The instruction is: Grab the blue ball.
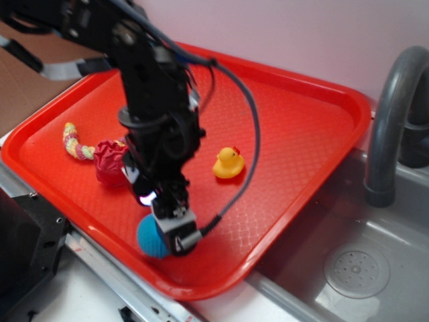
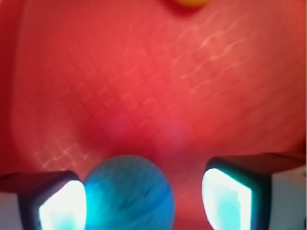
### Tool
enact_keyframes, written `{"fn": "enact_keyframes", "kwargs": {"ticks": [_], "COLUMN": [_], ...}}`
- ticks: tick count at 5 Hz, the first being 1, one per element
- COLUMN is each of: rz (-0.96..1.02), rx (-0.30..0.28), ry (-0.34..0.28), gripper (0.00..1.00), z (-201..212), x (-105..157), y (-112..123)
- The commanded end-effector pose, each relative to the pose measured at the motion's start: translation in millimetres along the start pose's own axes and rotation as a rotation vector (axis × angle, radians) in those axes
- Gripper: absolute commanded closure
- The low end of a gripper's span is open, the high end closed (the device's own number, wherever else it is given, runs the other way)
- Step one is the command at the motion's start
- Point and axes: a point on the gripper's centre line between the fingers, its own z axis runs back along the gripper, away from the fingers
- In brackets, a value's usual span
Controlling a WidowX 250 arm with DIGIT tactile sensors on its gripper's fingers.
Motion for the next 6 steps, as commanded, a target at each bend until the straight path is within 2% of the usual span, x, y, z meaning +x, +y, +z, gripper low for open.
{"fn": "enact_keyframes", "kwargs": {"ticks": [1,2,4,5,6], "rz": [-0.032,0.033,0.096,0.142,0.220], "rx": [-0.004,0.010,0.007,-0.023,-0.007], "ry": [0.042,0.023,-0.017,-0.125,-0.237], "gripper": [0.00,1.00,1.00,1.00,1.00], "z": [-10.3,-6.7,9.3,48.0,93.7], "x": [-10.5,-7.0,-5.2,2.3,11.7], "y": [-14.5,-6.2,3.1,8.0,25.9]}}
